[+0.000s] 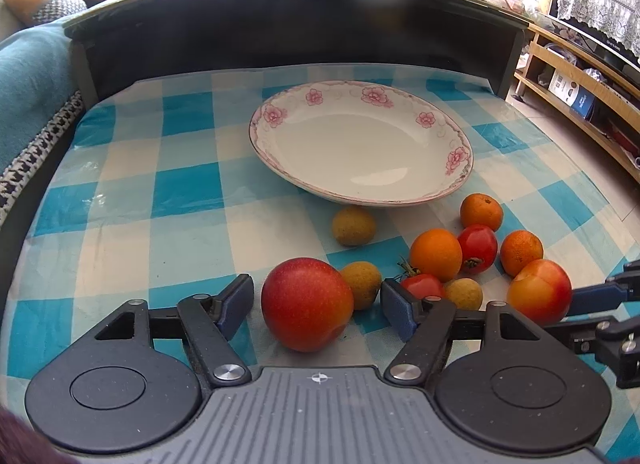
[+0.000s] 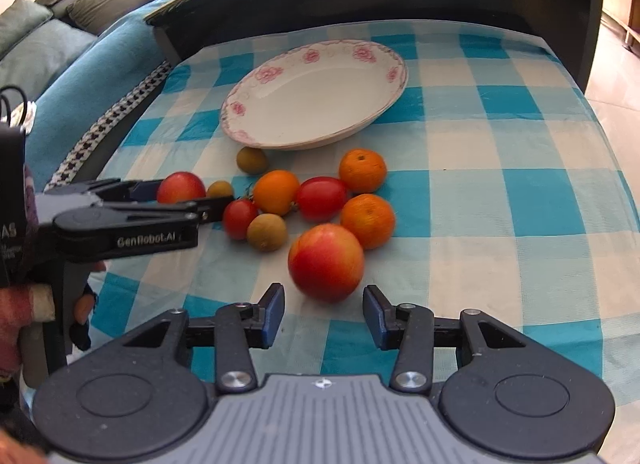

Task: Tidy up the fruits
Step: 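Lift both held fruits and carry them toward the white floral bowl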

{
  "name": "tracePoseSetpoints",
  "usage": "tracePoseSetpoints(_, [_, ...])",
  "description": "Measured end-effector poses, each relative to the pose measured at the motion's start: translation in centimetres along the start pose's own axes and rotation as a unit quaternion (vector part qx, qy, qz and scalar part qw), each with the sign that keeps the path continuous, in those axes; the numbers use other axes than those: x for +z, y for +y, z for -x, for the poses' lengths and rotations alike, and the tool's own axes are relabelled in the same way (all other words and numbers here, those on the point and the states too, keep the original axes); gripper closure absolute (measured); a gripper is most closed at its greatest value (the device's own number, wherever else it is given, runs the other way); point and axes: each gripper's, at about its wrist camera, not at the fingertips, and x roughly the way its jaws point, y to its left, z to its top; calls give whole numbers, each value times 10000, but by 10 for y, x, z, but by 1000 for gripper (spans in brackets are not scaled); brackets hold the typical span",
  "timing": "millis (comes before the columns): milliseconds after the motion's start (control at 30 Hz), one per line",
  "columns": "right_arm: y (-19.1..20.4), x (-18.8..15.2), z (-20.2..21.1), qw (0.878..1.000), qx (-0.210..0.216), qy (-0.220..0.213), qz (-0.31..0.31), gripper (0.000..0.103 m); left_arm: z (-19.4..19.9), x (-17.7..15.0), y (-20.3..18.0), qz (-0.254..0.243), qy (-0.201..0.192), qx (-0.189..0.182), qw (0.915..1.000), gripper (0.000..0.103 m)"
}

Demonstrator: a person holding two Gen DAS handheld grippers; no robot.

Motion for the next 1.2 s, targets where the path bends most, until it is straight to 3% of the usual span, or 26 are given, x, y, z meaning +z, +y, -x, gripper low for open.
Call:
tracePoseSetpoints(467, [8, 6, -11, 9995, 119, -181, 231, 49, -4, -1, -2, -101, -134, 90, 9998, 22])
tracePoseSetpoints(600, [9, 6, -12, 9992, 108, -257, 271, 48, 0, -2, -5, -182, -118, 111, 9997, 35])
tracePoseSetpoints(667, [11, 6, -12, 9990, 48, -290, 340, 52, 0, -2, -5, -143, -100, 106, 9998, 35])
tracePoseSetpoints(700, [12, 6, -12, 9988, -38, -308, 378, 60, 1, -2, -5, -125, -97, 106, 9998, 36])
tracePoseSetpoints(1067, [13, 4, -5, 9992, -27, -197, 342, 60, 19, -11, -4, 306, 116, 134, 9994, 39])
tracePoseSetpoints(1100, [14, 3, -3, 9992, -26, -197, 357, 60, 21, -13, -5, 329, 128, 173, 9992, 42])
tracePoseSetpoints(1133, [15, 1, 0, 9991, -21, -203, 363, 60, 23, -14, -6, 363, 153, 232, 9990, 53])
tracePoseSetpoints(1200, [16, -1, 3, 9992, -13, -170, 365, 60, 27, -18, -7, 496, 210, 198, 9984, 52])
